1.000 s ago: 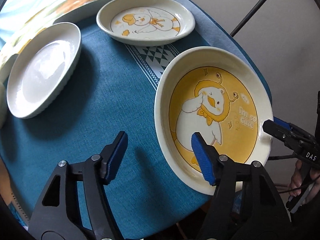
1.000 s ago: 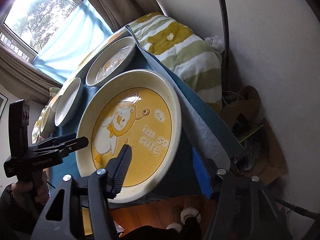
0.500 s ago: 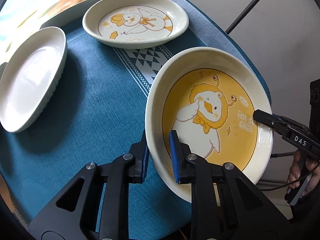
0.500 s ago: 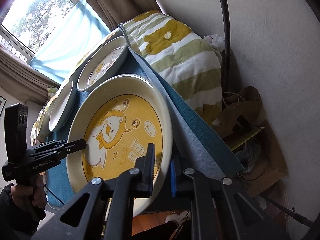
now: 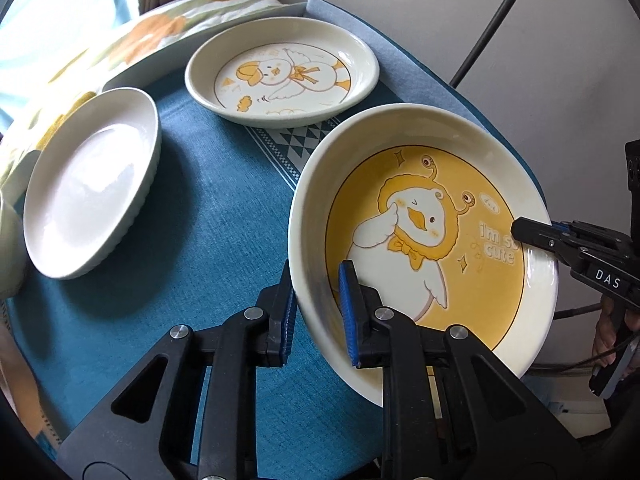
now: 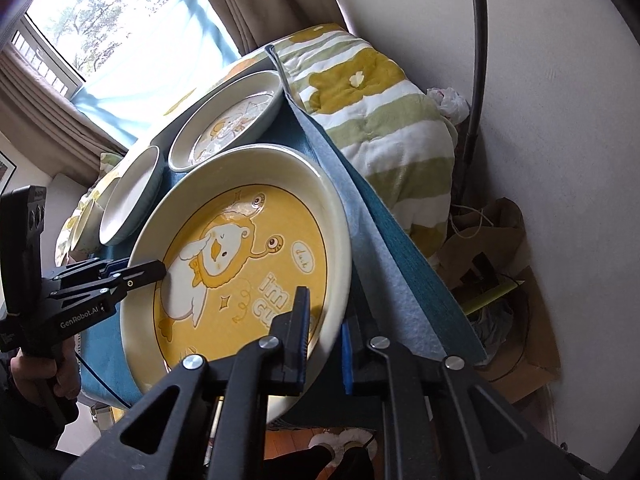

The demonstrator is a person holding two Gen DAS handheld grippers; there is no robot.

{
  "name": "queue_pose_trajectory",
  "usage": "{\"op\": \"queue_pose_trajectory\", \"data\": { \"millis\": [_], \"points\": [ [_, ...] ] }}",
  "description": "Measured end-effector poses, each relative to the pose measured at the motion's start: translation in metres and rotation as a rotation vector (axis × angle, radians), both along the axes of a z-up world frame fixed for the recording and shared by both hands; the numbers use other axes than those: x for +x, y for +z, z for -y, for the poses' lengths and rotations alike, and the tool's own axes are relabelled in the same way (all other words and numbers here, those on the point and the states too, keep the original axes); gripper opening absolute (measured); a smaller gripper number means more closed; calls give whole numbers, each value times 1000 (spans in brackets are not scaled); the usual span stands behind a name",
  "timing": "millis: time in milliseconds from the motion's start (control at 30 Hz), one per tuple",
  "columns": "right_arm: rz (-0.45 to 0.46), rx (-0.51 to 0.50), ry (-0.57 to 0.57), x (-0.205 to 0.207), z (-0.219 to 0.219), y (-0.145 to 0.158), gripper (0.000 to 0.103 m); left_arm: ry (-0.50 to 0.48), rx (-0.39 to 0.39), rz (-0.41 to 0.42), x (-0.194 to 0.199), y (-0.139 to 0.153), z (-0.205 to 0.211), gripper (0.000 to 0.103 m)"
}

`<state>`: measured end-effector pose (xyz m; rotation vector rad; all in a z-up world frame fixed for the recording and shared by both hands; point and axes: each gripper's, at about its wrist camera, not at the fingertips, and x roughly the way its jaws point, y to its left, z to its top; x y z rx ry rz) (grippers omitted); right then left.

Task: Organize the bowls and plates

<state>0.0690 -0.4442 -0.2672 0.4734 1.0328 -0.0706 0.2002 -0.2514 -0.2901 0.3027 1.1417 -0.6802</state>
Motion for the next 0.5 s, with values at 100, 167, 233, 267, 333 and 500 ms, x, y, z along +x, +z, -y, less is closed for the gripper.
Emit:
{"op": "queue_pose_trajectory", "data": {
  "millis": [100,167,233,267,333,500],
  "points": [
    [13,0,24,5,-5,7,13,29,-10,24,2,13,-10,17],
    [22,0,48,11,-10,14,13,57,-19,41,1,23,-19,17],
    [34,2,79,17,-17,21,13,96,-29,58,0,34,-33,17],
    [39,3,97,21,-21,25,13,116,-34,67,-2,40,-42,17],
    [52,3,138,29,-32,32,13,157,-39,83,-3,50,-59,17],
    [79,-12,257,51,-68,46,13,267,-38,113,-8,63,-110,17]
  ]
}}
